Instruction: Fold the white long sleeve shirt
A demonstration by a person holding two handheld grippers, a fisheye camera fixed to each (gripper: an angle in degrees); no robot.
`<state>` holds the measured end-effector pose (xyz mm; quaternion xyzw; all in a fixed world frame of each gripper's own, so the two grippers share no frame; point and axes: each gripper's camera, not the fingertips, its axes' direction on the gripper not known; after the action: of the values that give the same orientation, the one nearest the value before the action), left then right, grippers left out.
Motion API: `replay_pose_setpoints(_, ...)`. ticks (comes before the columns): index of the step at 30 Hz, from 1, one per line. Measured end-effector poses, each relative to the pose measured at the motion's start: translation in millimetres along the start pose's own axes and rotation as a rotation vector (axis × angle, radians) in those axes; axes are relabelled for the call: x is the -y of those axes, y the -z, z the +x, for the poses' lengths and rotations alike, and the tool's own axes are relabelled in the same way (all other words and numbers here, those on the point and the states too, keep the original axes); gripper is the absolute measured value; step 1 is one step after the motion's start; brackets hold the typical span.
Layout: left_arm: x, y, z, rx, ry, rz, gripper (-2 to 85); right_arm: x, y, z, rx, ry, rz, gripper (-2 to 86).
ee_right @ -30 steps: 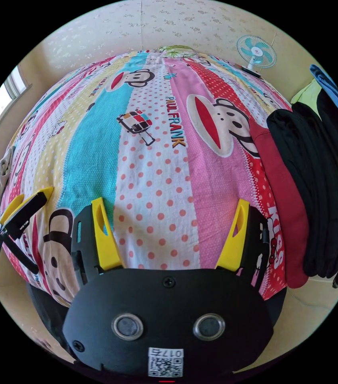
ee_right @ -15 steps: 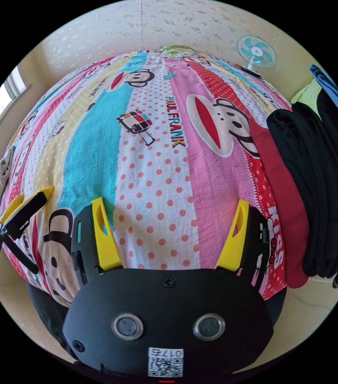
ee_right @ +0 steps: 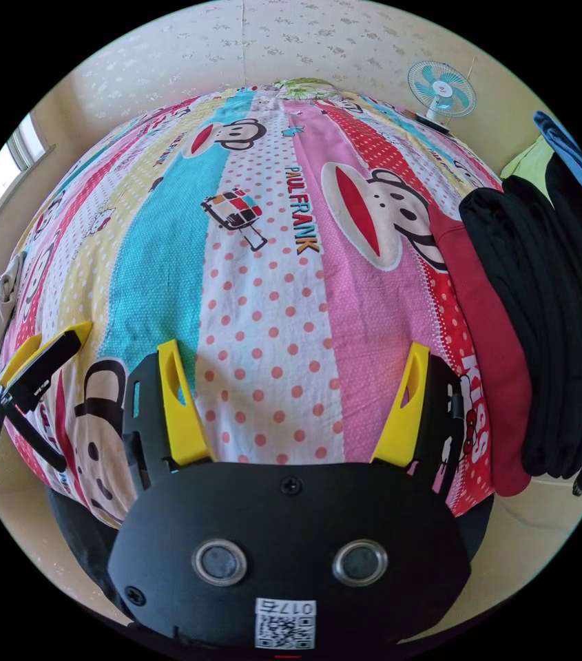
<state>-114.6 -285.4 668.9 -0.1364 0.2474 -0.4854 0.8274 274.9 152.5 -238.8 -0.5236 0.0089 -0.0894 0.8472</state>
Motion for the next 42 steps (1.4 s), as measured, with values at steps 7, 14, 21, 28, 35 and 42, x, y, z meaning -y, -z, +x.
replay_pose_setpoints(7, 1, -2, 3, 0.000, 0.001, 0.000, 29.5, 4, 0, -3, 0.000, 0.000, 0.000, 40.9)
replay_pose_setpoints(14, 1, -4, 5, 0.000, 0.001, 0.000, 29.4, 10, 0, -5, 0.001, -0.001, 0.001, 40.9)
replay_pose_setpoints(21, 2, -7, 8, 0.000, 0.002, 0.001, 29.5, 18, 1, -6, 0.001, -0.001, 0.002, 40.9)
replay_pose_setpoints(28, 3, -11, 12, 0.000, 0.002, -0.001, 29.4, 27, 4, -6, 0.002, -0.001, 0.003, 40.9)
replay_pose_setpoints(35, 4, -16, 15, -0.002, 0.002, -0.001, 29.4, 38, 8, -4, 0.004, -0.001, -0.002, 40.9)
replay_pose_setpoints(42, 5, -21, 19, -0.002, 0.003, 0.000, 29.4, 49, 15, -1, 0.004, -0.001, 0.002, 40.9)
